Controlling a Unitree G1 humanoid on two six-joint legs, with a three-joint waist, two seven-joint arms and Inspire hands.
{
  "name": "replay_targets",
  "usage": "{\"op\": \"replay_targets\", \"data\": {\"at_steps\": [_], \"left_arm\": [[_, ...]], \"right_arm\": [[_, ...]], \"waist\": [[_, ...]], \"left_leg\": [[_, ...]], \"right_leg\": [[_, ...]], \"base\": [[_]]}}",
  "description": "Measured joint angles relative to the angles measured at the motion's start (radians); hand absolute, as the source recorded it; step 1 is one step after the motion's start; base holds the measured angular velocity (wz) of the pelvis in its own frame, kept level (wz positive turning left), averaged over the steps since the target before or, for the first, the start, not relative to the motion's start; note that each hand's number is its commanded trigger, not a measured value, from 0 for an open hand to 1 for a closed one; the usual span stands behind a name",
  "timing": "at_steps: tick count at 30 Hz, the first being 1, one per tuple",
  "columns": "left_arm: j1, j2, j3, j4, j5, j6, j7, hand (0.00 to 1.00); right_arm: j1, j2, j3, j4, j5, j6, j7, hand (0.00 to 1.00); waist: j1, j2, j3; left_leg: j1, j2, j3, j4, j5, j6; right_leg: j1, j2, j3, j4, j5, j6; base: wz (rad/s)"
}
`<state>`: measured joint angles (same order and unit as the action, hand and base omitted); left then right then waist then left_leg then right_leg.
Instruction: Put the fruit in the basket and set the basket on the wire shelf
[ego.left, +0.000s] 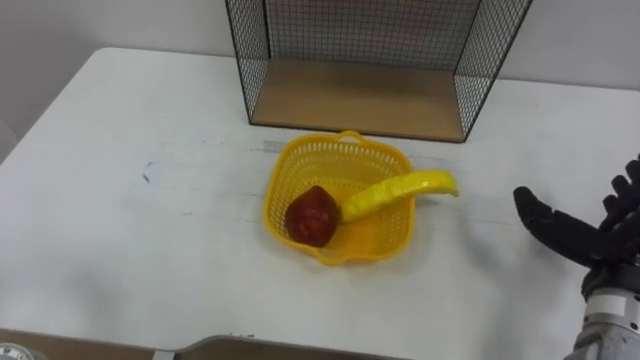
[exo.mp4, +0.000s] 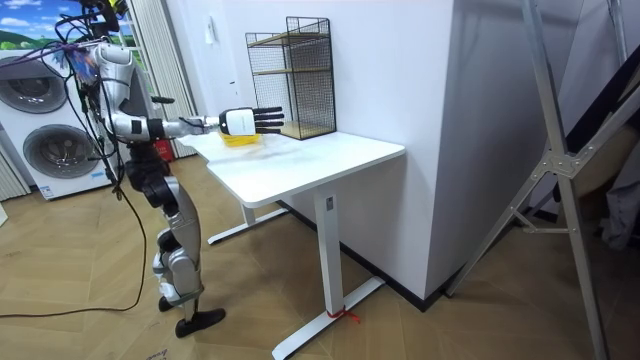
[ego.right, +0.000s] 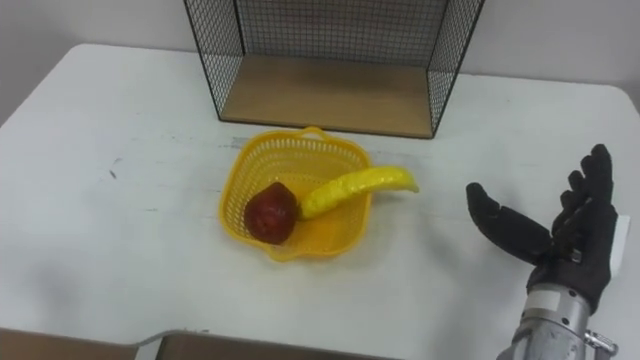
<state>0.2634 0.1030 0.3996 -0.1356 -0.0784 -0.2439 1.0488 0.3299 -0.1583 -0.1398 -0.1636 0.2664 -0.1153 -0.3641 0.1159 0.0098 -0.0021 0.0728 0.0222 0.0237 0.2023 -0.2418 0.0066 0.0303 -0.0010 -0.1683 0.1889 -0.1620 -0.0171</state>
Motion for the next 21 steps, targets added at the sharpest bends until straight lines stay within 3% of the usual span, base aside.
{"op": "replay_targets", "data": {"at_steps": [4,7,8,11,15,18,21], "left_arm": [[0.0,0.001,-0.029,-0.001,-0.064,0.0,-0.094,0.0],[0.003,0.001,-0.089,-0.001,-0.144,0.003,-0.189,0.0],[0.003,0.001,-0.119,0.002,-0.184,0.003,-0.236,0.0],[0.004,0.0,-0.198,0.028,-0.292,0.003,-0.363,0.0],[0.003,0.005,-0.272,0.089,-0.423,0.006,-0.512,0.0],[-0.001,0.009,-0.331,0.108,-0.462,0.033,-0.627,0.0],[-0.004,0.009,-0.351,0.117,-0.464,0.051,-0.732,0.0]], "right_arm": [[0.001,0.004,0.002,0.0,0.006,0.0,0.056,0.0],[0.0,0.005,0.015,0.006,0.021,0.0,0.107,0.0],[-0.006,0.005,0.027,0.03,0.023,0.0,0.129,0.0],[-0.016,0.009,0.059,0.088,0.044,0.001,0.177,0.0],[-0.028,0.012,0.107,0.108,0.119,0.002,0.217,0.0],[-0.052,0.013,0.124,0.161,0.184,0.002,0.265,0.0],[-0.076,0.016,0.136,0.193,0.262,0.002,0.297,0.0]], "waist": [[-0.003,0.002,0.0039],[-0.003,0.002,0.0106],[-0.003,0.002,0.0164],[-0.01,-0.001,0.0195],[-0.032,-0.007,0.0157],[-0.039,-0.018,0.0098],[-0.049,-0.017,0.01]], "left_leg": [[0.009,0.0,0.0,-0.003,0.0,0.0],[0.007,0.0,-0.002,-0.002,0.0,0.0],[0.009,0.0,-0.007,-0.002,0.0,0.0],[0.006,-0.001,-0.008,-0.002,0.0,0.0],[0.007,-0.001,-0.009,-0.003,0.001,0.0],[0.013,0.001,-0.008,-0.001,0.001,0.0],[0.024,0.002,-0.003,-0.005,0.001,0.0]], "right_leg": [[0.01,-0.001,0.0,0.0,0.0,0.0],[0.01,0.0,0.003,0.0,0.0,0.0],[0.02,0.001,0.0,-0.004,0.0,0.0],[0.019,0.0,-0.005,-0.006,-0.001,0.0],[0.019,-0.001,-0.009,-0.006,-0.001,0.0],[0.021,-0.001,-0.008,-0.004,-0.001,0.0],[0.026,-0.002,-0.005,-0.005,-0.001,0.0]], "base": [[0.0],[0.02],[0.1],[0.05],[0.0],[0.0],[-0.1]]}}
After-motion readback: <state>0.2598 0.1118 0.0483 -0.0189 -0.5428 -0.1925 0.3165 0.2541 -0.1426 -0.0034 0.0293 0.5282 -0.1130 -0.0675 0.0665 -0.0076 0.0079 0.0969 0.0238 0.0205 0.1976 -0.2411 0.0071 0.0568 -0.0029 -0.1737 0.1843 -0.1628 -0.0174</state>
